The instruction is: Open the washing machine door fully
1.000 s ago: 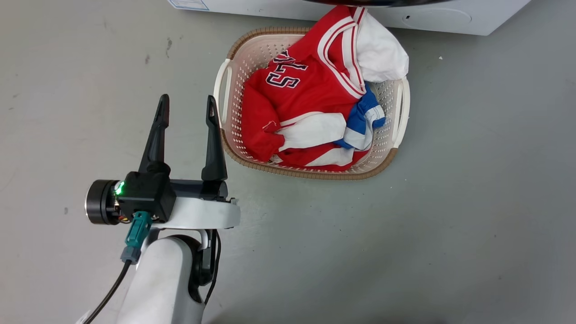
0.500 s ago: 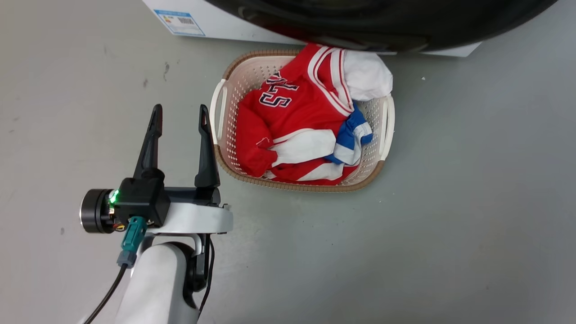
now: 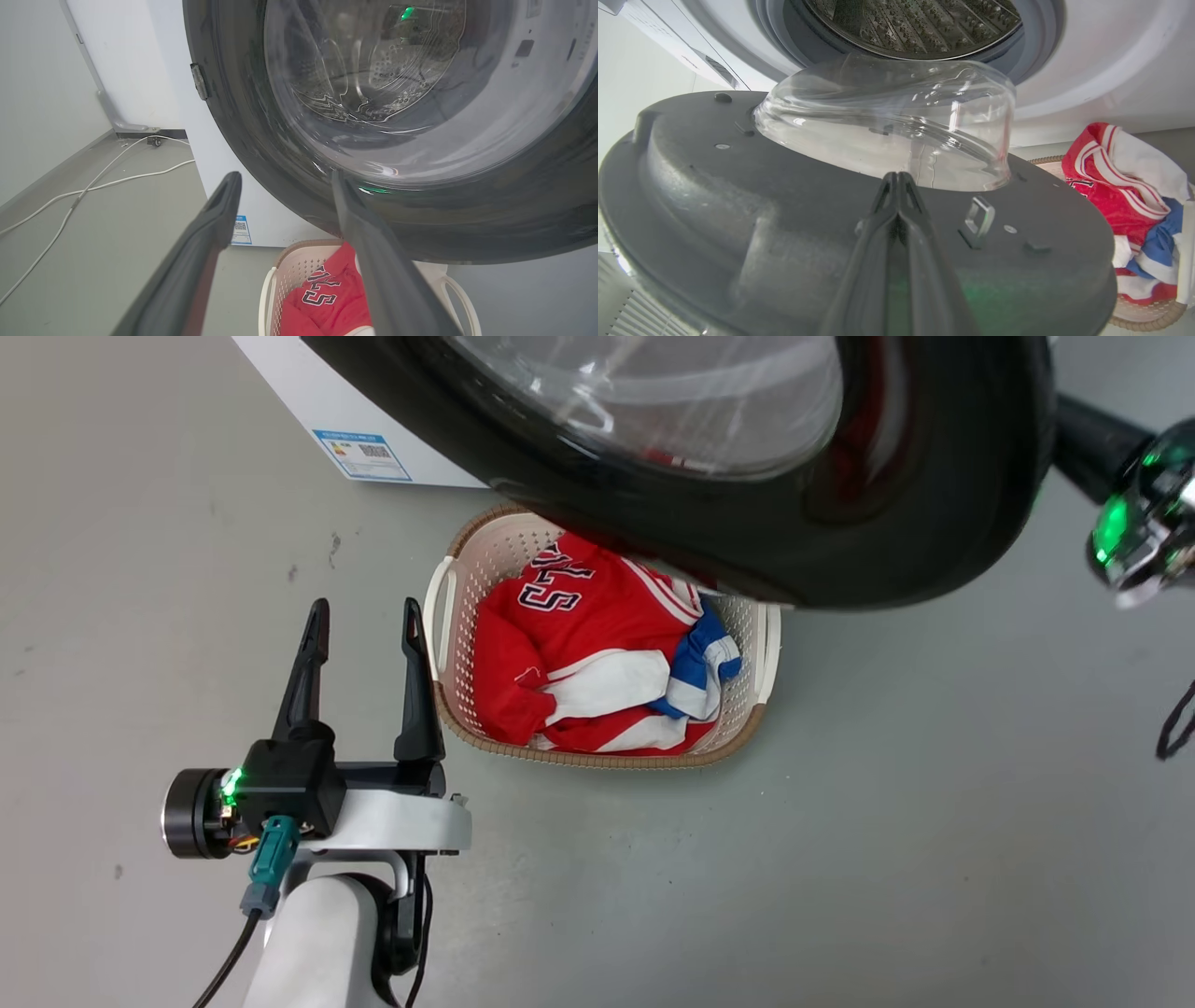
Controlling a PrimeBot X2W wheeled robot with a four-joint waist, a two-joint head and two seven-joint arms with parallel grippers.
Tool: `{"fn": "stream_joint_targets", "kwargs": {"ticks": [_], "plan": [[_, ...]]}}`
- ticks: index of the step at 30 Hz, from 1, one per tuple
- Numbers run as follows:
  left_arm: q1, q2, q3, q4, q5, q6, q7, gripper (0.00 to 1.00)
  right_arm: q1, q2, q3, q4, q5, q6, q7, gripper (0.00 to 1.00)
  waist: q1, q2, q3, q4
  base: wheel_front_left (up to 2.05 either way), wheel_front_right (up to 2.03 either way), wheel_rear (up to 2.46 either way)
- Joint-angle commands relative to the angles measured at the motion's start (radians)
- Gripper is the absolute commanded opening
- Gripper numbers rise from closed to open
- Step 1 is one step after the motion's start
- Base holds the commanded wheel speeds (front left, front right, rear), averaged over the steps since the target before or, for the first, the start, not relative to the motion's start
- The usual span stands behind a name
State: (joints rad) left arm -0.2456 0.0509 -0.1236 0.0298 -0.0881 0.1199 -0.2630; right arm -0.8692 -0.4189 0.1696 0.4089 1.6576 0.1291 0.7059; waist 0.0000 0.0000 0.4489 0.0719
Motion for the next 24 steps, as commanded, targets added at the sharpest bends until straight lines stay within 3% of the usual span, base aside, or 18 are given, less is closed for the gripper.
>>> {"fn": "stream_joint_targets", "kwargs": {"ticks": [1,16,24], "plan": [[0.011,-0.001,0.004,0.000,0.006,-0.002,-0.003,1.00,0.046,0.012,0.013,-0.037,0.012,0.003,0.013,0.00,0.0000,0.0000,-0.011,-0.002,0.00,0.00,0.00],[0.057,-0.001,0.000,0.015,0.005,0.001,-0.003,1.00,0.311,0.065,0.132,-0.297,0.059,0.003,0.038,0.00,0.0000,0.0000,-0.098,0.008,0.00,0.00,0.00],[0.081,-0.001,0.003,0.017,0.005,0.002,-0.003,1.00,0.386,0.098,0.217,-0.360,0.058,0.003,0.041,0.00,0.0000,0.0000,-0.132,0.015,0.00,0.00,0.00]]}}
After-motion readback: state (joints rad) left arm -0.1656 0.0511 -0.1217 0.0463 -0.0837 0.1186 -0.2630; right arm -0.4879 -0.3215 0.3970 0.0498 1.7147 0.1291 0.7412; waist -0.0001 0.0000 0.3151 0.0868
